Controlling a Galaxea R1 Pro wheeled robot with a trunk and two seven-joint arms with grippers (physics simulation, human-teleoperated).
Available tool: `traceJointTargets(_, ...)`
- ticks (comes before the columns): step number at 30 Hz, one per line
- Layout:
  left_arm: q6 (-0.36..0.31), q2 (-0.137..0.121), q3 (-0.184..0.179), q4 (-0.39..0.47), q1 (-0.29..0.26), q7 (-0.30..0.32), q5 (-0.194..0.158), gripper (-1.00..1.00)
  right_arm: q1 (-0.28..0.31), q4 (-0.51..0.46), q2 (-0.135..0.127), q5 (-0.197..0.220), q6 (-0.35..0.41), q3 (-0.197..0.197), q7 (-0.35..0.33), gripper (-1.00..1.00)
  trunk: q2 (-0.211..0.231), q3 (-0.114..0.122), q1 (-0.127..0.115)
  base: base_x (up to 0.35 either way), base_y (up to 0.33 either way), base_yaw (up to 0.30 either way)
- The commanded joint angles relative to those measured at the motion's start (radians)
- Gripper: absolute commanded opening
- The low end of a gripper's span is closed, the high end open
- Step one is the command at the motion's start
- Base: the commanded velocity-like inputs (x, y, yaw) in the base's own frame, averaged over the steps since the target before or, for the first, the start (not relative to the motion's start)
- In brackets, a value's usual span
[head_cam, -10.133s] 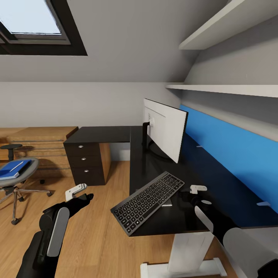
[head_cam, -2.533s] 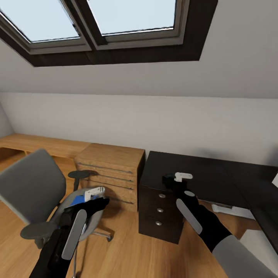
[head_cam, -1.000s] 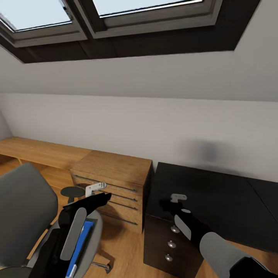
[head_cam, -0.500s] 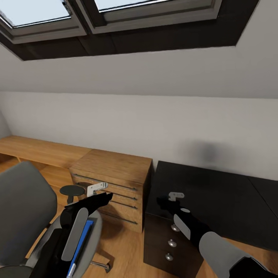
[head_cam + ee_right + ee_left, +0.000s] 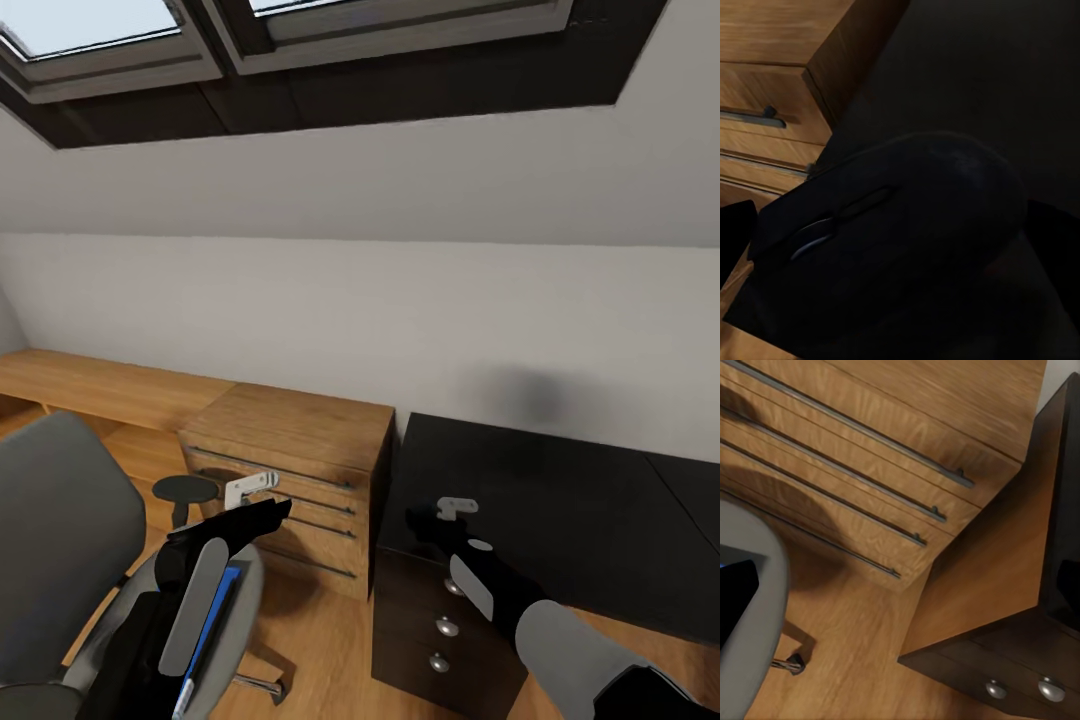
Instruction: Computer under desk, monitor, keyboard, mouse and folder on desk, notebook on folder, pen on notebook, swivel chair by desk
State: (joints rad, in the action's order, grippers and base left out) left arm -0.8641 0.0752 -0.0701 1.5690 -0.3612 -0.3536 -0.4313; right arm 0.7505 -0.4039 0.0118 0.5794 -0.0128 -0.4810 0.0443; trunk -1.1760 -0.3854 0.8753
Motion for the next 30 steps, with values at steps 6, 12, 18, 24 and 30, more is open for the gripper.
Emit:
traceJointTargets(6, -0.003, 0.001, -0.001, -0.002, -0.001, -0.010, -0.010, 1.00, 0.001, 0.002, 0.000, 0.009, 0.004, -0.008, 0.008, -1.00, -0.043, -0.020, 0.023, 0.000, 0.000, 0.000)
traceJointTargets(12, -0.003, 0.000, 0.000, -0.003, -0.001, -0.011, -0.008, 1.00, 0.001, 0.002, 0.000, 0.008, 0.006, -0.008, 0.030, -1.00, -0.085, -0.039, 0.046, 0.000, 0.000, 0.000)
traceJointTargets(18, -0.003, 0.000, -0.001, -0.004, -0.001, -0.012, -0.007, 1.00, 0.001, 0.002, 0.000, 0.008, 0.007, -0.008, 0.035, -1.00, -0.127, -0.058, 0.069, 0.000, 0.000, 0.000)
traceJointTargets(24, -0.003, 0.000, 0.000, -0.012, -0.001, -0.013, -0.008, 1.00, 0.001, 0.001, 0.000, 0.007, 0.005, -0.010, 0.032, -1.00, -0.134, -0.061, 0.073, 0.000, 0.000, 0.000)
traceJointTargets(30, -0.004, 0.000, 0.000, -0.018, -0.001, -0.012, -0.011, 1.00, 0.001, -0.003, 0.000, 0.007, 0.001, -0.015, 0.026, -1.00, -0.134, -0.061, 0.073, 0.000, 0.000, 0.000)
